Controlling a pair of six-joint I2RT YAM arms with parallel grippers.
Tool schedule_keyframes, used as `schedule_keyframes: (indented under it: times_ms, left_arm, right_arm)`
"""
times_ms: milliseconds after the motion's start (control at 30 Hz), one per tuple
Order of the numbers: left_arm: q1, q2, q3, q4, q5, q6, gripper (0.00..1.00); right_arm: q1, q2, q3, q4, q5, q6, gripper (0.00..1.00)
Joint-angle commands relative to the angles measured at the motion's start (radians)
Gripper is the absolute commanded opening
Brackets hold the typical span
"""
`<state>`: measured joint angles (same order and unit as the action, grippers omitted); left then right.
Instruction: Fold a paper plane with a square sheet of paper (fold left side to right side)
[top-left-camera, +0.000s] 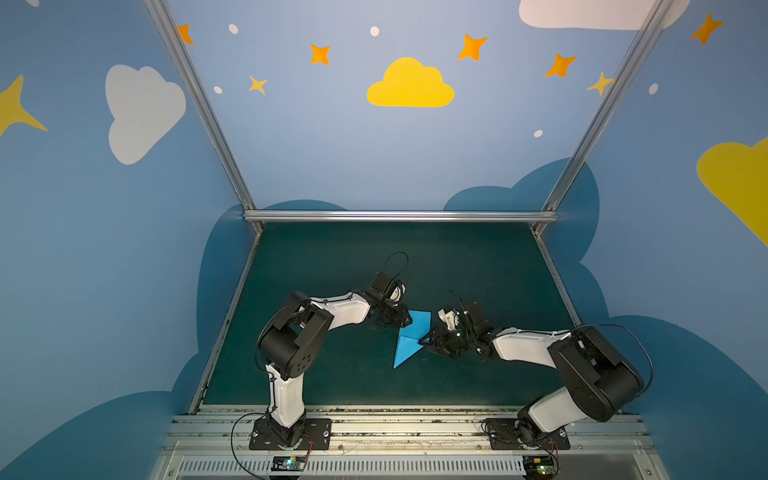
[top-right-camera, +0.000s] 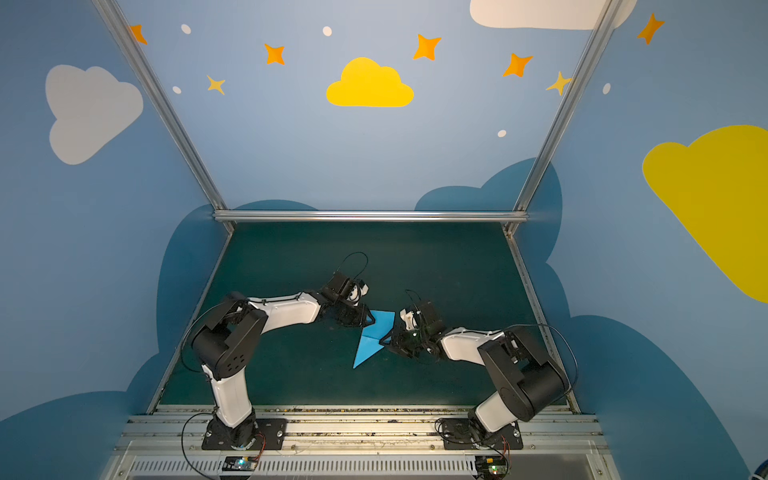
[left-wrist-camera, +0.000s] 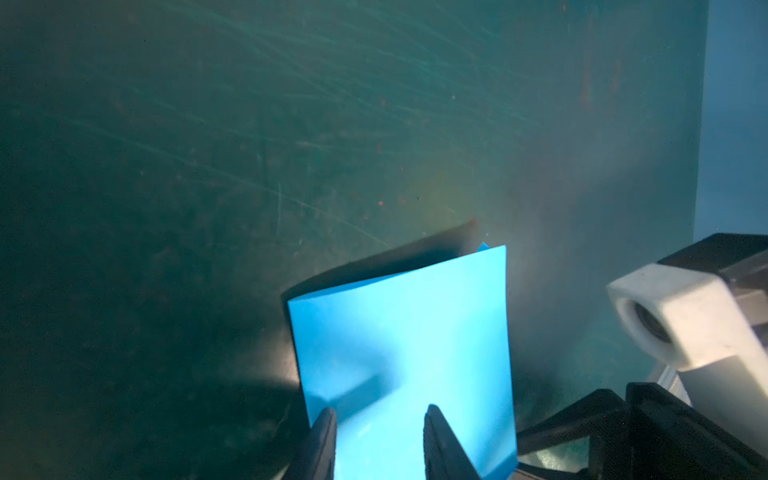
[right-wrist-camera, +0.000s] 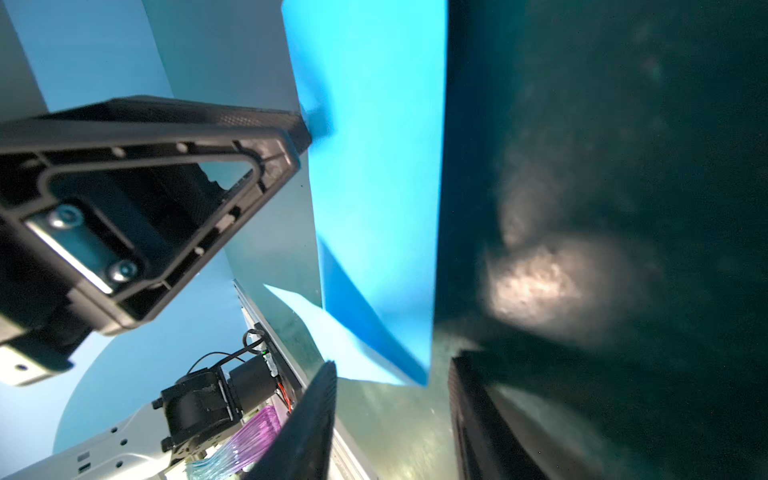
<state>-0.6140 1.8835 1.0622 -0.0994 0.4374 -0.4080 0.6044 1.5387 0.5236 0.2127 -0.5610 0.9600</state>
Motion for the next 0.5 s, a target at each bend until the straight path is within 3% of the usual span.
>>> schedule_keyframes:
  times_ms: [0, 233, 467]
  left_arm:
    - [0.007, 0.025, -0.013, 0.006, 0.010, -0.001, 0.37]
    - [0.015, 0.023, -0.007, -0.002, 0.017, 0.004, 0.37]
    - [0.051, 0.004, 0.022, -0.023, 0.023, 0.012, 0.39]
  right_arm:
    - [0.005, 0.015, 0.021, 0.023, -0.008, -0.004, 0.36]
    - [0.007, 0.018, 0.033, 0.024, -0.017, -0.005, 0.17]
    - [0.008, -0.008, 0.034, 0.016, -0.019, 0.000, 0.06]
